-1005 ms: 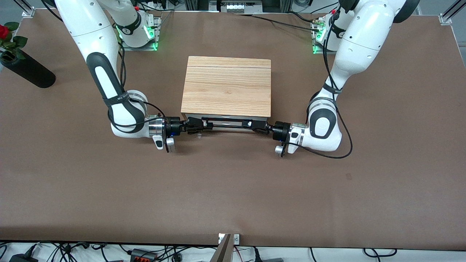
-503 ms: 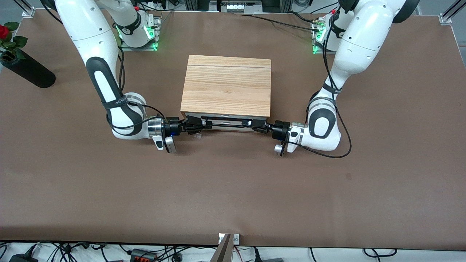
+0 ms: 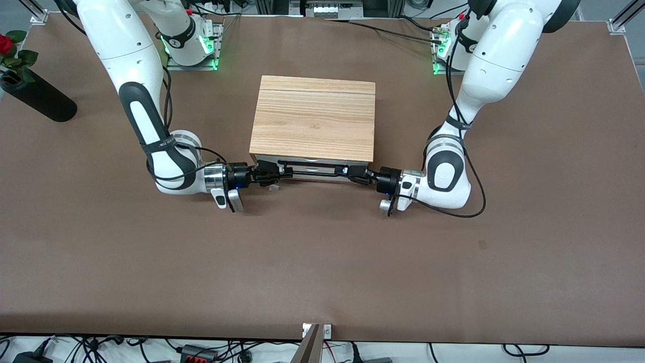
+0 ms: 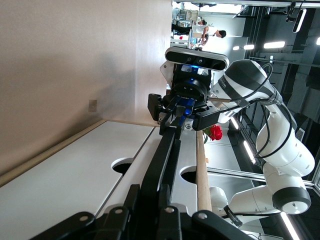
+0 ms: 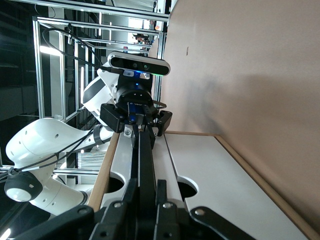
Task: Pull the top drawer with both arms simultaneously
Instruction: 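Pull the handle outward from the box with both grippers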
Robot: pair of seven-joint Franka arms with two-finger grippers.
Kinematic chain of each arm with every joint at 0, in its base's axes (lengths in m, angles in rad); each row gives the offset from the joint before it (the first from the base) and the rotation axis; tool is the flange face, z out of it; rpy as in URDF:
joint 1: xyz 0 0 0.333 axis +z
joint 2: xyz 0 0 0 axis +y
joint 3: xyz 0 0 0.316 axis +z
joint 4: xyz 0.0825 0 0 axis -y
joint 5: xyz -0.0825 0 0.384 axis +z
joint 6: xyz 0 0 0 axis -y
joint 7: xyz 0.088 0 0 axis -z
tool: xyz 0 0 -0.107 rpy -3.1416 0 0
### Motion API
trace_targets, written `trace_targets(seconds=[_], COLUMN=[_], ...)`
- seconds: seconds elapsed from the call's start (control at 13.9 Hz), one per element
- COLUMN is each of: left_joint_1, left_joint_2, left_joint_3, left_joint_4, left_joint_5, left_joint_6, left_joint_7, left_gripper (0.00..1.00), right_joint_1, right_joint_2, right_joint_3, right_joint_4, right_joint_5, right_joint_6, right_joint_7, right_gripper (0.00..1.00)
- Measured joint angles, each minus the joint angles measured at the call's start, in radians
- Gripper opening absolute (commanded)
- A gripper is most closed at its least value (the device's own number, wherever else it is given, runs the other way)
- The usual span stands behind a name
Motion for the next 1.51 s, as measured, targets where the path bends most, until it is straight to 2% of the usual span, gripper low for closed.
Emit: trace_targets(seconds=[0.5, 1.01, 1.51], left_joint_1=[0.007, 0.014, 0.019], left_joint_2=[0.002, 0.035, 0.054], left_joint_3=[0.014, 0.022, 0.022], left_joint_4=[0.013, 0.078, 0.108], left_joint_5=[-0.011, -0.012, -0.023], left_joint_6=[0.005, 0.028, 0.037], left_joint_7=[0.007, 0.003, 0.002], left_gripper=[0.14, 0.12, 0.12], right_joint_1=[0.015, 0.017, 0.016], right_joint_2=[0.017, 0.075, 0.107], right_joint_3=[0.001, -0.001, -0.004], right_joint_4=[0.062, 0.163, 0.216], right_joint_5=[-0.003, -0.003, -0.004], right_joint_6=[0.047, 0.063, 0.063], right_joint_7=[0.021, 0.053, 0.061], right_gripper=[0.09, 0.09, 0.09])
